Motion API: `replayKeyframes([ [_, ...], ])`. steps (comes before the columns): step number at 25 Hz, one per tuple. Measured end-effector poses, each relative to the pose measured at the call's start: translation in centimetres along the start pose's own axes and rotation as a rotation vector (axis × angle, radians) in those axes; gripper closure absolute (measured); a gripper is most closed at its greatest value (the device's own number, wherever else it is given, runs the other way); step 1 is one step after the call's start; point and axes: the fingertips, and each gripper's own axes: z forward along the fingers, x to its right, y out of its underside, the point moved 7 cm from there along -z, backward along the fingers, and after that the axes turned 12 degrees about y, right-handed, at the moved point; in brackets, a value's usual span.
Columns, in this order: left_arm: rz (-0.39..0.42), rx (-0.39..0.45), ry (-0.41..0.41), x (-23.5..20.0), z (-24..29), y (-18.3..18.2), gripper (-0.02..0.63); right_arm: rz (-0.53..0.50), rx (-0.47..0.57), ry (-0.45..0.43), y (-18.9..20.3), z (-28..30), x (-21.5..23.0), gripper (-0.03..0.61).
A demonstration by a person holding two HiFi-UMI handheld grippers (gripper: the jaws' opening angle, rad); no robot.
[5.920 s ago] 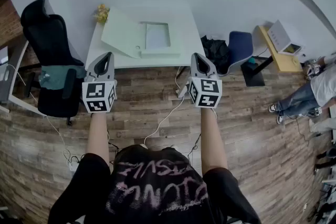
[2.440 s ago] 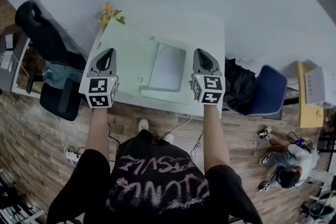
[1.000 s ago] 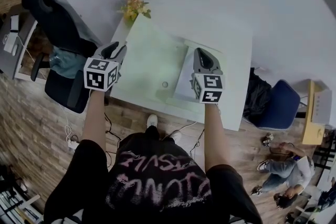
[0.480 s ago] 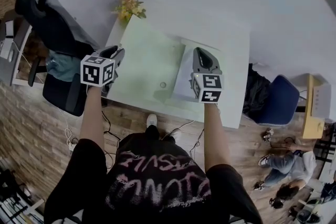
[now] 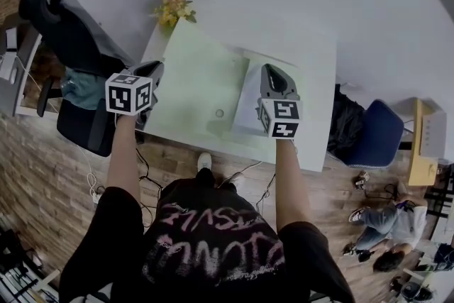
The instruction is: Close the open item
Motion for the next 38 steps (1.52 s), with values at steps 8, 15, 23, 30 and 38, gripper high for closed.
replayKeyframes([
  [8, 0.058, 0.006, 0.056, 3.0, -0.3, -1.9, 0.586, 0.021, 0.021, 0.033, -0.1, -2.1, 1.3, 0.568],
  [15, 0.129, 0.005, 0.075, 7.4, -0.1, -3.5, 0.591, 0.059, 0.045, 0.097, 0.5, -6.0, 4.4, 0.568],
  [23, 0.241, -0.028, 0.069, 14.7, 0.8, -4.9, 0.589, 0.121, 0.063, 0.174, 2.8, -12.2, 9.2, 0.568],
  [30, 0.295, -0.060, 0.084, 22.2, 2.9, -4.6, 0.563, 0.149, 0.072, 0.203, 4.7, -16.7, 13.9, 0.568],
  [38, 0.338, -0.085, 0.168, 29.5, 6.9, -3.5, 0.552, 0.166, 0.065, 0.227, 6.7, -19.7, 17.6, 0.568],
])
